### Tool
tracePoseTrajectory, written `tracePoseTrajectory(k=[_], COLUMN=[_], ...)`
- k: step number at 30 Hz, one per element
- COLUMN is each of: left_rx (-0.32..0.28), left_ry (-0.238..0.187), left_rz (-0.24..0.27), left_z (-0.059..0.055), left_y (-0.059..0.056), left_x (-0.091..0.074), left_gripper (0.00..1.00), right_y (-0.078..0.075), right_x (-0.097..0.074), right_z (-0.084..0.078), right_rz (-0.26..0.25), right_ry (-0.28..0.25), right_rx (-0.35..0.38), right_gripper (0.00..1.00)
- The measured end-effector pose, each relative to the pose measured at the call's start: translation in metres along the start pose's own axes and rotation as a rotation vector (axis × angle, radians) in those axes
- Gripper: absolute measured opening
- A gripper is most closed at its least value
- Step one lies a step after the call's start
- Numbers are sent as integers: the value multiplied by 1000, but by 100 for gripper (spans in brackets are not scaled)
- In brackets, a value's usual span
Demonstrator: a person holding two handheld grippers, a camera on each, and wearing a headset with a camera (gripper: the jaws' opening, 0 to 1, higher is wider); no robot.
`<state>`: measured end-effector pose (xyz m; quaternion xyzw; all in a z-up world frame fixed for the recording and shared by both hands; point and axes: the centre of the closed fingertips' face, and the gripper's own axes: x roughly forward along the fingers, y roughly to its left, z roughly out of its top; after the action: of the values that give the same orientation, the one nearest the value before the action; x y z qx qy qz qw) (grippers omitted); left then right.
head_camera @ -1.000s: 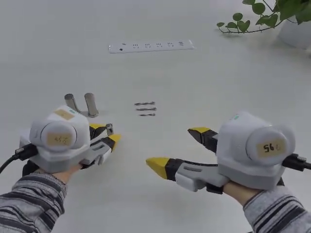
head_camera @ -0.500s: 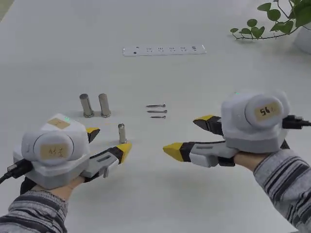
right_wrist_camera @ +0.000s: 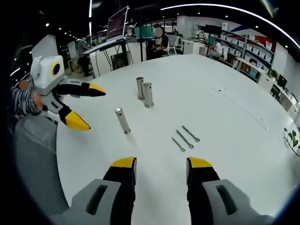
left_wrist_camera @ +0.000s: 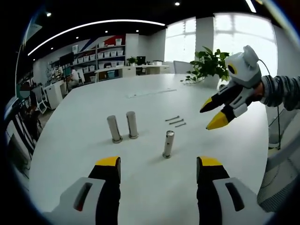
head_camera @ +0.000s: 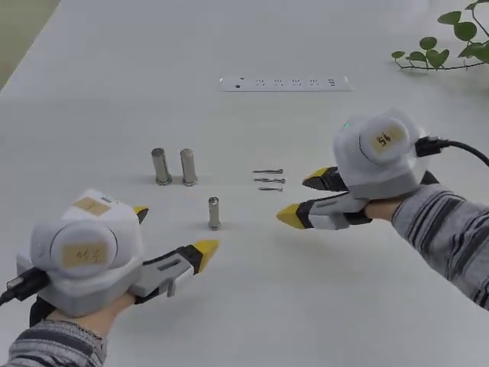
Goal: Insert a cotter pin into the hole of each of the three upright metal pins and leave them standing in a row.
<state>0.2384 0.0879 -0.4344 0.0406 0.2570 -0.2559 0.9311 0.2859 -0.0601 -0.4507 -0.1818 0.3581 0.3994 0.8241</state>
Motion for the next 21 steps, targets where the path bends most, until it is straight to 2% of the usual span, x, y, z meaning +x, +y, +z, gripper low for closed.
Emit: tracePoseTrajectory(k=[4,10,13,15,17,21], left_rx=[-23,-12,-32,-19,-1,10], left_ry=[-35,-18,-34,-29,-22,-15], left_rz=[-4,6,4,6,12,23], left_z=[5,-1,0,-1,-3,-6], left_y=[1,5,4,3,3,4], left_x=[-4,-10,-15,-17,-20,-25], left_gripper=[69,73,76,78,79,80], right_y=[-7,-15,-16,-17,-26,-24], right_x=[9,23,31,35,45,49], right_z=[2,6,4,3,1,-2], right_rz=[12,33,39,43,46,58], right_ry=[27,46,68,82,87,113], right_rx=[-25,-20,-53,-67,-79,-84], right_gripper=[36,27,24,21,20,17])
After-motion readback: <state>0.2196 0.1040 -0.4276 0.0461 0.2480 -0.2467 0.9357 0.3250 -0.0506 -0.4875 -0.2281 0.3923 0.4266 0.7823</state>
